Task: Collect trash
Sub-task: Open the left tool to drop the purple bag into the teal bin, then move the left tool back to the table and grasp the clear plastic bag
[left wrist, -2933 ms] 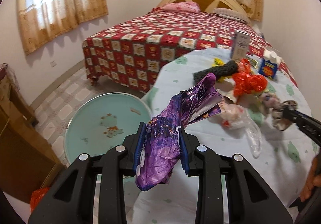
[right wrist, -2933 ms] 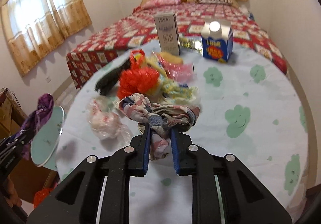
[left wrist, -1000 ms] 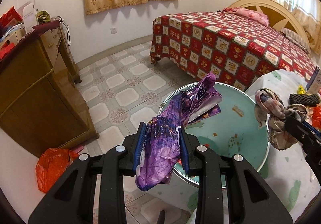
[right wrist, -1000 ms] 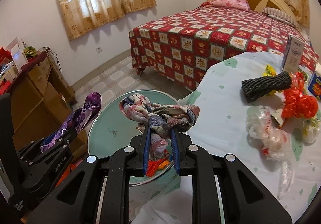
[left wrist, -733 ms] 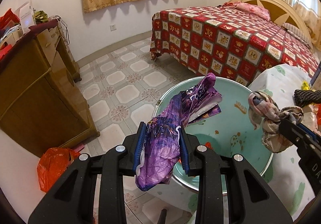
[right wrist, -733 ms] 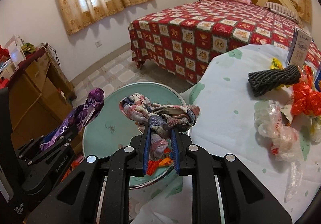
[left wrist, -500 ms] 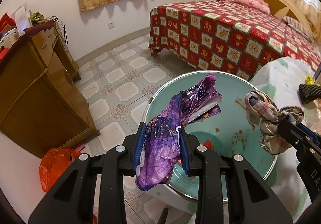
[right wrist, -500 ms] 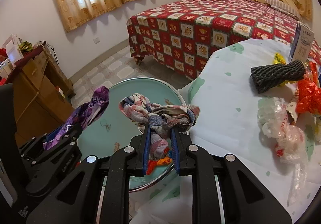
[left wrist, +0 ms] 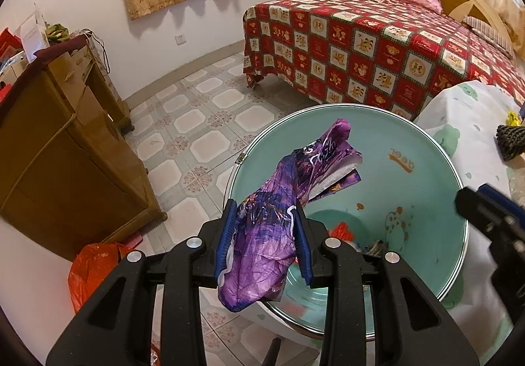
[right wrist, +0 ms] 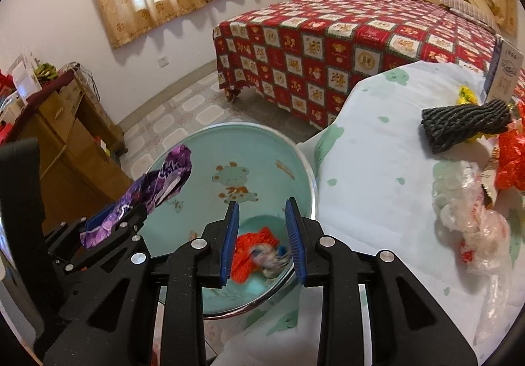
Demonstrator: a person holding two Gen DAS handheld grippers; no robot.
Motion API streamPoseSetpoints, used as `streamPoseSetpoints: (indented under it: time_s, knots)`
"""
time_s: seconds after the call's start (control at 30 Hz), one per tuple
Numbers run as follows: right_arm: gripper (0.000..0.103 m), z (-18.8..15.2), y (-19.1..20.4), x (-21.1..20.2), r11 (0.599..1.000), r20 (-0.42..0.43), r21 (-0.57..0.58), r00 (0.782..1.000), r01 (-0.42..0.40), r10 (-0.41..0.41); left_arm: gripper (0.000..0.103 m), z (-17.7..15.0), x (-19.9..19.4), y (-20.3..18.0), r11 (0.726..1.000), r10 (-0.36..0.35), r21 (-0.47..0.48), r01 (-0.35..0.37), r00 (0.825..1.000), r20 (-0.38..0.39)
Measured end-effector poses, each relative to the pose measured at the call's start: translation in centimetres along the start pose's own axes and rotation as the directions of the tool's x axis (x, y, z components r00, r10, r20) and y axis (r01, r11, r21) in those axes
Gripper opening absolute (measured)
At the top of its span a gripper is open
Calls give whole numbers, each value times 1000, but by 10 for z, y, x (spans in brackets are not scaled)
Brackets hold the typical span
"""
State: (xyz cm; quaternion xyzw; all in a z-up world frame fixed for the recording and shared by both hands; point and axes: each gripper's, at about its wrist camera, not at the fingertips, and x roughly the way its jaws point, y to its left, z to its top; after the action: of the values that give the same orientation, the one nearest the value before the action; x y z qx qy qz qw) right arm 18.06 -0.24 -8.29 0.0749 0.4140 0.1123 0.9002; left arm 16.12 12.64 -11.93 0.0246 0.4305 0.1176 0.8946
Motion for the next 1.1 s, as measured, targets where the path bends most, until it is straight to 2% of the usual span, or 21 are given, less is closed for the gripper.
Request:
streamPoseSetpoints:
  time_s: [0.1, 0.17, 0.27, 0.33, 0.37, 0.4, 0.43, 0.5, 0.63, 0.83, 1.1]
  knots:
    - [30, 1, -4, -7, 1000, 21, 12, 1000, 13, -13, 36, 0, -2, 0, 1000, 13, 4, -13, 1000, 10]
    - [35, 1, -7, -11, 999, 30, 21, 999, 25, -26, 37, 0, -4, 0, 1000, 20, 2, -20, 1000, 20]
    - [45, -2, -14, -18, 998, 48, 33, 998, 50, -51, 42, 0, -8, 1, 1000, 23, -1, -23, 999, 31]
    - [56, -3, -19, -25, 996, 64, 45, 995, 71, -74, 48, -1, -12, 0, 1000, 22, -1, -22, 999, 43]
    - [59, -4, -21, -28, 995, 74, 51, 993, 86, -90, 56, 0, -14, 0, 1000, 27, -2, -27, 998, 52]
    - [68, -4, -22, -30, 994, 79, 54, 992, 97, -101, 60, 0, -17, 0, 999, 34, -4, -33, 998, 61]
    - [76, -5, -25, -34, 991, 90, 62, 989, 116, -121, 61, 1, -20, 0, 999, 39, -3, -39, 997, 72]
    - [81, -6, -30, -41, 986, 109, 90, 983, 141, -150, 64, 1, -24, 0, 999, 40, -1, -40, 996, 85]
    - [87, -6, -47, -50, 974, 116, 164, 977, 157, -177, 66, 1, -30, 1, 1000, 29, -10, -28, 995, 93]
    - [87, -12, -63, -65, 957, 115, 164, 959, 239, -259, 72, 2, -44, -2, 1000, 13, -6, -12, 992, 124]
    - [87, -20, -96, -89, 931, 114, 216, 940, 294, -323, 78, 1, -68, -18, 999, -35, 25, 31, 985, 170]
